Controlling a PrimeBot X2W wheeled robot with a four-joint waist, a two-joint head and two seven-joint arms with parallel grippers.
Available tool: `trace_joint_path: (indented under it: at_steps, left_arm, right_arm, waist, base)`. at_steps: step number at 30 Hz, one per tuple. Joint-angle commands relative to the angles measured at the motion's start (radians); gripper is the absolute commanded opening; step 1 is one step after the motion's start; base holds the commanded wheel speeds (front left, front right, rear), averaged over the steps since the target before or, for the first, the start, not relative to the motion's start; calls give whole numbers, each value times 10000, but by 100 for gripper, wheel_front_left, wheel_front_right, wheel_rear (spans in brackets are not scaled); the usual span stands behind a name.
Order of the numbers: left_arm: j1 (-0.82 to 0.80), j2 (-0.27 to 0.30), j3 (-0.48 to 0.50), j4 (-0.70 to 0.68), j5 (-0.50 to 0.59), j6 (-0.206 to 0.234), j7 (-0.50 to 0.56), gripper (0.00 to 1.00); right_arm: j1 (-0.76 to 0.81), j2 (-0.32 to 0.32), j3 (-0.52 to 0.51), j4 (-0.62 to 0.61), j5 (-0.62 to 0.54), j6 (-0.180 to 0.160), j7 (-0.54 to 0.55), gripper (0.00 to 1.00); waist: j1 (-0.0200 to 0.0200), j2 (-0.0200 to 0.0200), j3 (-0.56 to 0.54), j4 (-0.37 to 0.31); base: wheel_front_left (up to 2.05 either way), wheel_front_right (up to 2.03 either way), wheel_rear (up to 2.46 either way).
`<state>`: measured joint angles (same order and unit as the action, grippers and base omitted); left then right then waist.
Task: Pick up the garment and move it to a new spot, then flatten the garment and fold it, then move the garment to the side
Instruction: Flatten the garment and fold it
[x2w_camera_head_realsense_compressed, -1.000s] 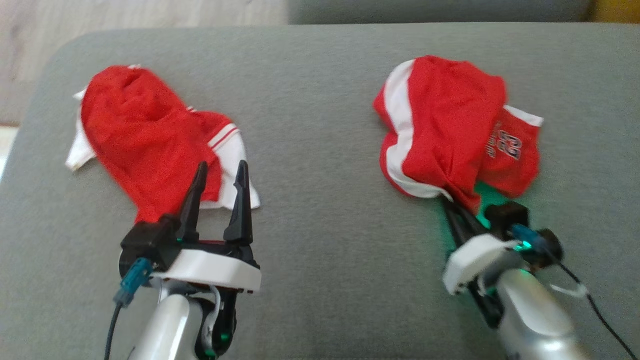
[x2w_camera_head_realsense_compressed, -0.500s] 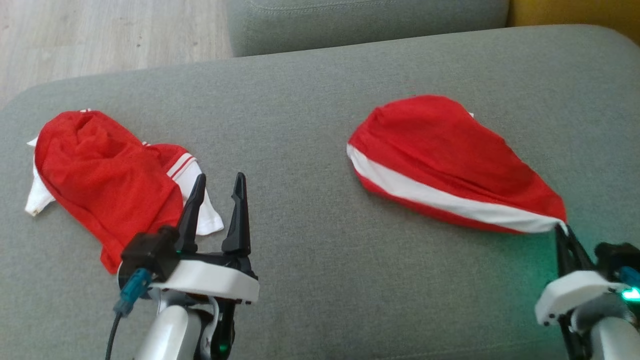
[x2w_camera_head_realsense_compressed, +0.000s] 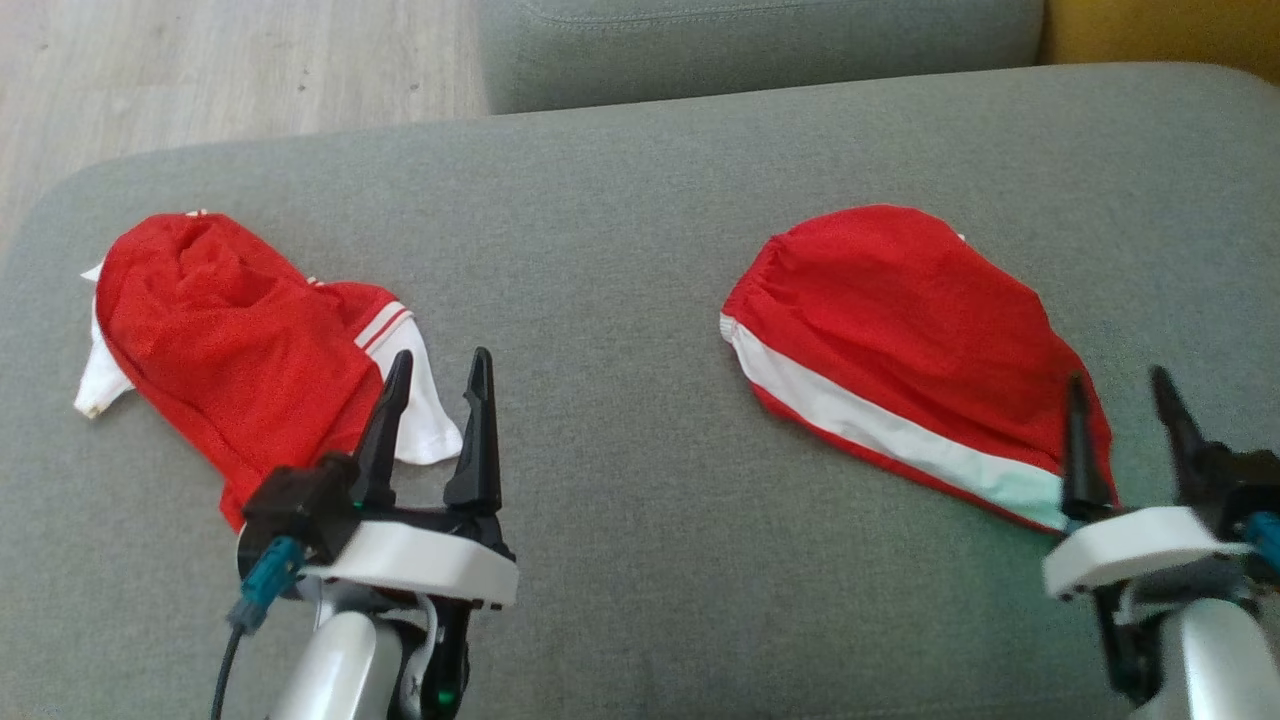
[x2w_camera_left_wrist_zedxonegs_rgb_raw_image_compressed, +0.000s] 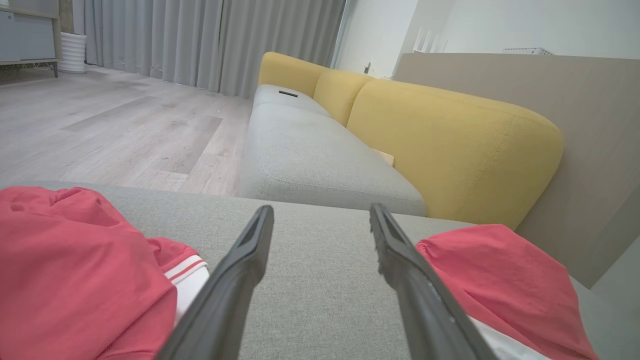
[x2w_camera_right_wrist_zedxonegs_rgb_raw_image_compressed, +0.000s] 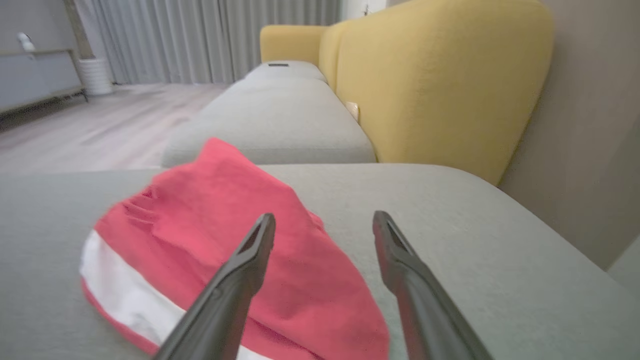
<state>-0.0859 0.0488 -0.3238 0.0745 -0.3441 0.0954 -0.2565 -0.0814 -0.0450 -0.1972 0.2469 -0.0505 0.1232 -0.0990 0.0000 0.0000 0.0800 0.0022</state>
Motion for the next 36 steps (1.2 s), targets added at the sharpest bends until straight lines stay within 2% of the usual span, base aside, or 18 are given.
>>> trace_joint_path:
  at_steps: [1,9,15,19,26,36]
  left_arm:
    - [-288,14,341,-275,49,-57,-53,100]
    - [-313,14,198,-273,58,-90,-53,100]
    - [-359,14,-15,-333,83,-64,-53,100]
    - [-441,14,-126,-320,71,-60,-53,100]
    - [-575,14,-342,-302,-17,-35,-53,100]
    - [-709,14,-435,-416,-142,111,-53,100]
  right_arm:
    - [-13,-58,803,-723,502,75,-261,100]
    - [250,-55,2548,-1252,1651,75,-675,100]
    - [-20,-54,3446,-586,1639,75,-536,100]
    - [-935,-54,3866,397,1270,75,-211,100]
    - [-2422,-97,3905,2350,980,75,47,100]
    - [-4012,-81,3177,4873,659,75,-273,100]
  waist:
    - [0,0,-29,47]
    - [0,0,-88,307]
    - [0,0,110,749]
    - [0,0,394,1136]
    - [0,0,709,1696]
    - [0,0,1094,2064]
  base:
    - [0,0,0]
    - [0,0,0]
    - [0,0,0]
    - [0,0,0]
    - [0,0,0]
    - [0,0,0]
